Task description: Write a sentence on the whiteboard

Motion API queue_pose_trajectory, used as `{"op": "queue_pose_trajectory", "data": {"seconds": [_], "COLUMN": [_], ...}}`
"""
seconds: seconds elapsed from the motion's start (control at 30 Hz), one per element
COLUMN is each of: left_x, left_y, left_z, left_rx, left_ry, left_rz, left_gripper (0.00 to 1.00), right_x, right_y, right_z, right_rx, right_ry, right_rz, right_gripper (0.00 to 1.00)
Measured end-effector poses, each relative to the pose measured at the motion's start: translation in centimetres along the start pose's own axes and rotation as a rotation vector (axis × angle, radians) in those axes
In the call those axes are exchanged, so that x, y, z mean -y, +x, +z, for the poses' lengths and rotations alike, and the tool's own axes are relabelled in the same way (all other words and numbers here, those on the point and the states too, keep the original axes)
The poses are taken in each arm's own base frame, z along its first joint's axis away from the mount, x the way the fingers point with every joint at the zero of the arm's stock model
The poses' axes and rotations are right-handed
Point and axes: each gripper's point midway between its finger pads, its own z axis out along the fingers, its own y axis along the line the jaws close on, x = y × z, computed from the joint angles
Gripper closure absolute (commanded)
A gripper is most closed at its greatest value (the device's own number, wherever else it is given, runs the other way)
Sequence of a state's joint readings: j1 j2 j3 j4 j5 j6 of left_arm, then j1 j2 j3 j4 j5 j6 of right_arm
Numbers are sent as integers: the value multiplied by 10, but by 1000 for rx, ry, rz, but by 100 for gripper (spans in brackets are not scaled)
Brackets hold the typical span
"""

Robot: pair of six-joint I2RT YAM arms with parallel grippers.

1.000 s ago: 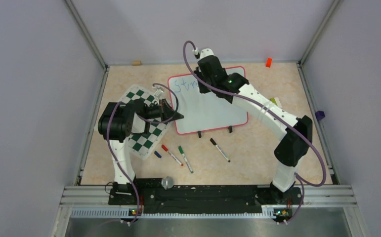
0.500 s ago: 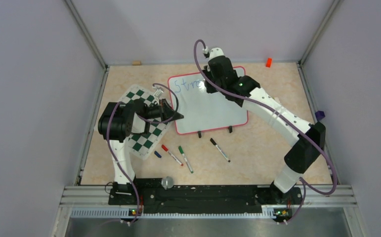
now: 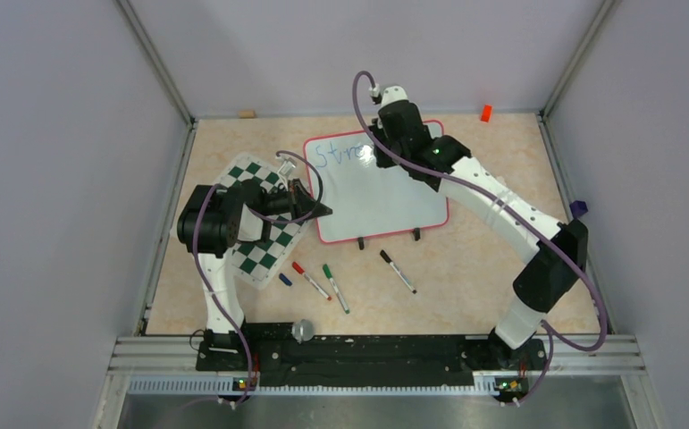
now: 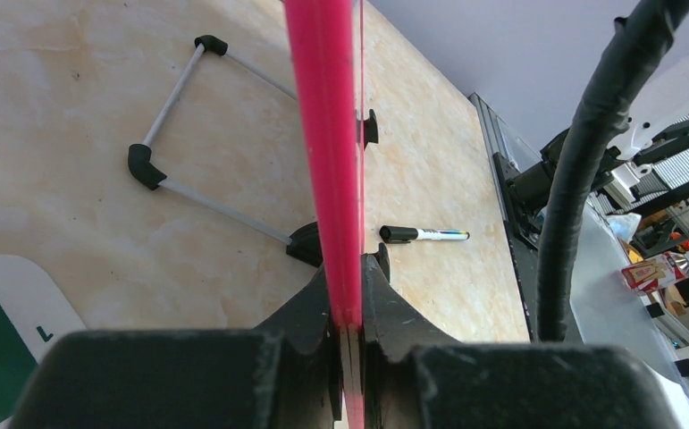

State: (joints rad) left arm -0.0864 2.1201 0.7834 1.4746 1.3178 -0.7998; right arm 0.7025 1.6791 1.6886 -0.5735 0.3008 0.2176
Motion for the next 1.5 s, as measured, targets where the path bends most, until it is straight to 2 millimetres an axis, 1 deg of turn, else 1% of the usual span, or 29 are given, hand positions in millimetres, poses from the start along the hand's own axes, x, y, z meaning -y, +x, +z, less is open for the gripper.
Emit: {"op": "queue_pose_trajectory", "data": {"seconds": [0.37, 0.57, 1.03, 1.13, 1.33, 1.5], "left_x": [0, 0, 0, 0, -1, -1], "left_y": [0, 0, 0, 0, 0, 0], "left_z": [0, 0, 0, 0, 0, 0], "left_rx": [1, 1, 2, 3, 5, 4], "left_ry": [-1, -2, -3, -3, -8, -8], "left_rz": [-2, -3, -7, -9, -18, -18], "left_gripper": [95, 95, 95, 95, 95, 95], "right_x": [1, 2, 2, 2, 2, 1], "right_y": [9, 5, 7, 10, 27, 29], "right_z": [12, 13, 14, 15, 14, 13], "right_rx": [-33, -30, -33, -38, -73, -78], "right_ry": [17, 20, 21, 21, 11, 9], "right_rz": [-11, -8, -2, 5, 13, 28], "right_gripper": [100, 100, 100, 100, 100, 100]}}
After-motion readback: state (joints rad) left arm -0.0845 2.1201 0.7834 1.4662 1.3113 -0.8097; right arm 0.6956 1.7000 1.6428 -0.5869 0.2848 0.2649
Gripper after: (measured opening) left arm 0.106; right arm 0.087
